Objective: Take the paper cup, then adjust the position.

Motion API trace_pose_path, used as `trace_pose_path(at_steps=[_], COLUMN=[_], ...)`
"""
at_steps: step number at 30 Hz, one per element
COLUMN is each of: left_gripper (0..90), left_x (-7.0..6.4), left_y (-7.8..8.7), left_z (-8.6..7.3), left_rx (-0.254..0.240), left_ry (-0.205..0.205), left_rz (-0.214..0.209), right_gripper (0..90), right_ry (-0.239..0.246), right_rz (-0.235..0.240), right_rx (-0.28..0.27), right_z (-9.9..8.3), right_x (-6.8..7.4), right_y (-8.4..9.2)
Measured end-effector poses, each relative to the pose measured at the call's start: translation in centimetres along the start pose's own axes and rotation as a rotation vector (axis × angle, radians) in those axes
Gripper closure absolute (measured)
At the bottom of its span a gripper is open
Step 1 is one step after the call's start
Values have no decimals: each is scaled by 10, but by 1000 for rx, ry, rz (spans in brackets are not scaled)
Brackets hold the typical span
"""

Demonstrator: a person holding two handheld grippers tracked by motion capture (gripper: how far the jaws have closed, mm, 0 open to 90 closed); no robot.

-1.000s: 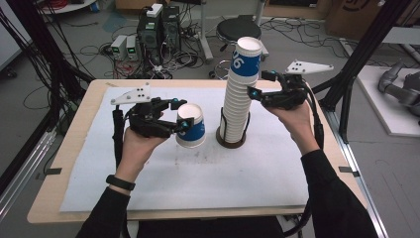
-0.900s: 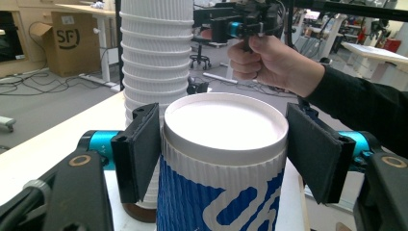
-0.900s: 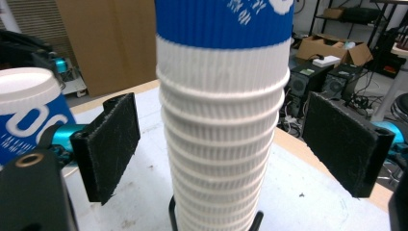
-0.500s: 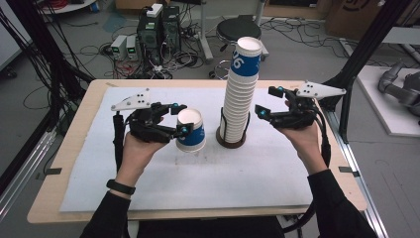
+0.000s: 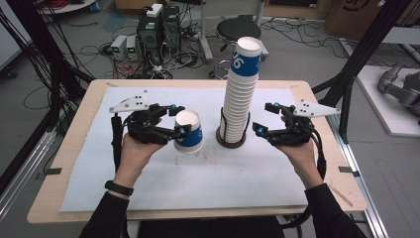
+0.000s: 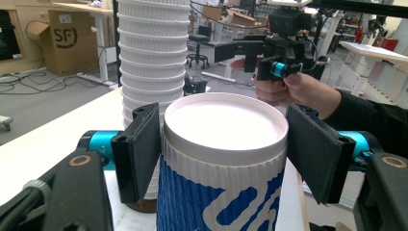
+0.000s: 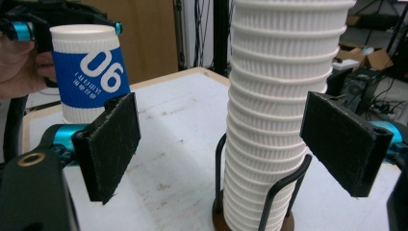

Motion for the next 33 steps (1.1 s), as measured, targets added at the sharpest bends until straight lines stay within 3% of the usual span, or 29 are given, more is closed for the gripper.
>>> trace_pose_path(at_steps=[15,28,33], left_gripper=[304,304,305], left_x=[-3,-9,-12], left_y=[-7,-14,-17], left_z=[2,3,3], left_rx=[-5,-9,-28], left_ry=[-9,5,30], left_rz=[-19,-61,-85], right_gripper=[143,143,143], right_ry=[3,7,12], right_rz=[21,139,201], right_rx=[20,30,39], right_z=[-16,-19,-20], right_x=[7,24,33], right_y=[7,-4,-10])
Point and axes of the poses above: each handheld gripper's, and its own axes: y roughly backward along the jaws, z roughly out of its top, x roughly to its left, the point moved 3 cm from there along -y, roughly forward along the jaws, and after that the axes turned 5 degrees about -x, right-handed, at the moved point
